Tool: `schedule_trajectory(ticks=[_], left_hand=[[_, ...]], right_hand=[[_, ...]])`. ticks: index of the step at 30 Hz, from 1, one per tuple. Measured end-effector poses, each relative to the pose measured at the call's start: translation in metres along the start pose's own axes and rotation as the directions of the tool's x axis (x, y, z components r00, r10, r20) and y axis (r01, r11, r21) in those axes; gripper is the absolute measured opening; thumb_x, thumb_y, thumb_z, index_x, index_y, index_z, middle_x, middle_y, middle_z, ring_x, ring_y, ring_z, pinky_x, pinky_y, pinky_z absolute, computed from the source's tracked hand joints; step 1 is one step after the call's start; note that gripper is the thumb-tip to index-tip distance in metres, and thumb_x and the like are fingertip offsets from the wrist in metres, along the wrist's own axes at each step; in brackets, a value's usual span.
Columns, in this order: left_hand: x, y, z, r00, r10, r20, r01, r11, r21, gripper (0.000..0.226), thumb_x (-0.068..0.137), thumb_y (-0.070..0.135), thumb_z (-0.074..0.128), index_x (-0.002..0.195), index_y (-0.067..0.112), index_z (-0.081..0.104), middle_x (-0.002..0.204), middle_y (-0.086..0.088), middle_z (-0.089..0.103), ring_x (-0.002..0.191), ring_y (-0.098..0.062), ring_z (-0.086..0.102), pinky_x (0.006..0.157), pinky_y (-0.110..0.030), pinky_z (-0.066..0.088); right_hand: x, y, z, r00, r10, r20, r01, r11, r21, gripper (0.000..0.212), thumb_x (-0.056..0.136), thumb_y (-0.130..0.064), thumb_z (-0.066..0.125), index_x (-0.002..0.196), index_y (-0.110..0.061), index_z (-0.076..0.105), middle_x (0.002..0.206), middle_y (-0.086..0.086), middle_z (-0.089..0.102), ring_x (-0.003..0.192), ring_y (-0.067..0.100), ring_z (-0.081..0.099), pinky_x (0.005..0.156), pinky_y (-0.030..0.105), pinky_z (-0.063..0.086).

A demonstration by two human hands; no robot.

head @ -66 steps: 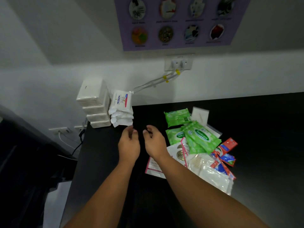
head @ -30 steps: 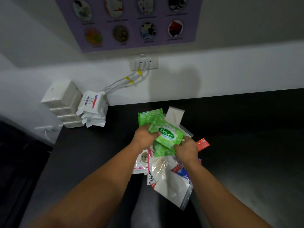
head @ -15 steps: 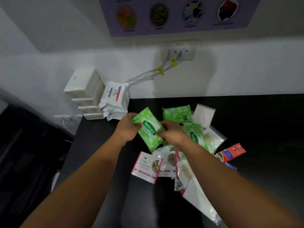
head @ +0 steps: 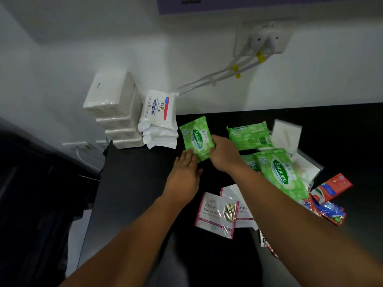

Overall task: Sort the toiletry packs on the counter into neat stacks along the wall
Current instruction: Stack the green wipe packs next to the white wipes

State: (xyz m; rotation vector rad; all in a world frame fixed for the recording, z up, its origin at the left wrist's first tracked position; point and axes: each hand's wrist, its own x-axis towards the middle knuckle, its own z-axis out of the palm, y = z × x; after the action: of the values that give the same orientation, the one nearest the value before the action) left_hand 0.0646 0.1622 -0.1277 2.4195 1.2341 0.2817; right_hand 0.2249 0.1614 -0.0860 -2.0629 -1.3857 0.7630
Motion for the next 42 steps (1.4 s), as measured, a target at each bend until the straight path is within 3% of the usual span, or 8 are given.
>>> schedule_trajectory(ticks=[4,7,15,26,33,37,40,42], left_hand=[[0.022,-0.008,-0.001,0.998,0.027,0.056,-0.034,0.991,0.128,0.060,0.105,0.036,0.036,0.153,0.001,0.025,0.163,-0.019,0.016,0.153,-0.031,0.007,0.125,-0.044,0.004],[0.037,-0.012,-0.007,0.998,0.039,0.045,-0.047,0.982,0.181,0.060,0.105,0.036,0.035,0.152,0.000,0.026,0.163,-0.020,0.017,0.153,-0.030,0.008,0.124,-0.044,0.005],[0.046,-0.013,-0.021,0.982,-0.112,0.155,0.079,0.976,0.202,0.070,0.103,0.041,0.036,0.155,-0.001,0.015,0.164,-0.021,0.008,0.153,-0.031,0.004,0.125,-0.043,0.006],[0.044,-0.006,-0.025,0.966,-0.078,0.245,0.019,0.972,0.236,0.073,0.097,0.025,0.044,0.157,0.001,0.008,0.165,-0.020,0.002,0.153,-0.029,-0.004,0.125,-0.043,0.005],[0.039,-0.001,-0.031,0.979,-0.055,0.195,0.034,0.993,0.111,0.064,0.102,0.030,0.041,0.156,0.004,0.018,0.165,-0.016,0.009,0.154,-0.024,0.002,0.125,-0.039,0.006],[0.032,0.019,-0.031,1.000,-0.008,0.010,0.008,0.999,-0.047,0.056,0.100,0.024,0.050,0.150,0.003,0.037,0.158,-0.018,0.031,0.149,-0.028,0.024,0.122,-0.037,0.020],[0.039,0.045,-0.029,0.992,-0.010,-0.123,-0.007,0.991,-0.137,0.043,0.097,0.018,0.056,0.138,0.006,0.054,0.138,-0.015,0.056,0.130,-0.029,0.050,0.105,-0.036,0.040],[0.045,0.063,-0.024,0.996,0.035,-0.088,-0.049,0.984,-0.173,0.033,0.094,0.018,0.060,0.126,0.009,0.064,0.120,-0.011,0.065,0.111,-0.026,0.060,0.093,-0.034,0.047]], right_hand=[[0.002,0.010,0.007,0.987,-0.159,0.033,0.160,0.916,-0.368,0.045,0.089,-0.005,0.058,0.134,-0.006,0.056,0.142,0.013,0.051,0.121,0.035,0.050,0.100,0.040,0.045],[0.008,0.012,0.017,0.984,-0.164,0.075,0.180,0.858,-0.482,0.046,0.091,-0.007,0.057,0.137,-0.006,0.053,0.155,0.013,0.036,0.134,0.033,0.037,0.107,0.039,0.040],[0.010,-0.001,0.025,0.978,-0.133,0.160,0.185,0.905,-0.382,0.056,0.093,-0.007,0.056,0.146,-0.004,0.040,0.163,0.013,0.018,0.150,0.030,0.016,0.120,0.040,0.024],[0.003,-0.007,0.037,0.982,-0.002,0.191,0.080,0.912,-0.402,0.072,0.093,0.001,0.047,0.156,-0.004,0.012,0.164,0.016,0.000,0.152,0.029,-0.001,0.123,0.041,0.006],[0.000,-0.005,0.023,0.970,-0.040,0.239,0.111,0.950,-0.291,0.069,0.095,-0.004,0.048,0.156,-0.004,0.015,0.165,0.013,0.004,0.152,0.027,0.005,0.123,0.039,0.012],[-0.011,-0.001,-0.001,0.993,-0.120,0.017,0.122,0.988,-0.099,0.050,0.095,-0.004,0.047,0.145,-0.005,0.043,0.154,0.011,0.040,0.138,0.028,0.041,0.115,0.032,0.031],[-0.020,0.017,-0.027,0.989,-0.073,-0.128,0.065,0.996,-0.059,0.042,0.098,-0.008,0.045,0.139,-0.009,0.054,0.141,0.010,0.055,0.130,0.026,0.051,0.110,0.030,0.036],[-0.026,0.036,-0.046,0.988,-0.030,-0.152,0.017,0.996,-0.092,0.041,0.096,-0.011,0.049,0.137,-0.011,0.055,0.137,0.010,0.058,0.127,0.027,0.053,0.106,0.032,0.040]])
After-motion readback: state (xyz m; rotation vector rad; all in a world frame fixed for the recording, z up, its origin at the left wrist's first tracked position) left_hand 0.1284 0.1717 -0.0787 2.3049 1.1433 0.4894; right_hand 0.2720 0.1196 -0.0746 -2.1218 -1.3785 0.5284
